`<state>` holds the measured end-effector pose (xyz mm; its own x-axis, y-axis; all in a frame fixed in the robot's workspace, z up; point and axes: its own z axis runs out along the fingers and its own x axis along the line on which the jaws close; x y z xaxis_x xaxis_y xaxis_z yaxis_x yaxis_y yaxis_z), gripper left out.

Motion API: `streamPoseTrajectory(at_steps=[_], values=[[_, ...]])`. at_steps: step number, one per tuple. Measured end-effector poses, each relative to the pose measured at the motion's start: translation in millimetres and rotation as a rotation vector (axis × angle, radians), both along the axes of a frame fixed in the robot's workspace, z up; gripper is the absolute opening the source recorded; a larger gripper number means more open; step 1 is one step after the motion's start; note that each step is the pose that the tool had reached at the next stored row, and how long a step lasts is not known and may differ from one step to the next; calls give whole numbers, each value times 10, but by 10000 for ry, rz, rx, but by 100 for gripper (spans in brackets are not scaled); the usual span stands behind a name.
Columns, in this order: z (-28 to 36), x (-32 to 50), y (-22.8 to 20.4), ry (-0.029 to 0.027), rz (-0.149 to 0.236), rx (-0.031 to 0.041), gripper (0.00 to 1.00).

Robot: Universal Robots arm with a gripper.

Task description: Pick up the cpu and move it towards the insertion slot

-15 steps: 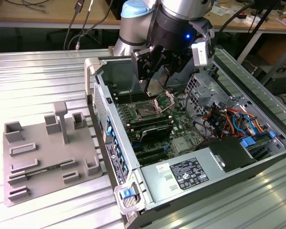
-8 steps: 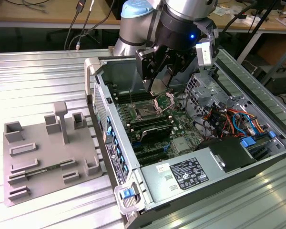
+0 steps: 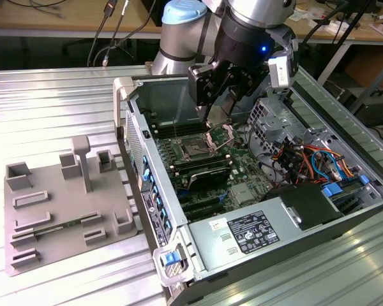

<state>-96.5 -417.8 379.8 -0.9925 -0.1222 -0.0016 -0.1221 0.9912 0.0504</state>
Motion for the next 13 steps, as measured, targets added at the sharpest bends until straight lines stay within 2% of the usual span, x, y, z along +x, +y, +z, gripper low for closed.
streamPoseTrajectory(at_steps=[7, 13], values=[[-3, 82, 0, 0, 1, 0, 55], [-17, 193, 0, 0, 1, 1, 55]])
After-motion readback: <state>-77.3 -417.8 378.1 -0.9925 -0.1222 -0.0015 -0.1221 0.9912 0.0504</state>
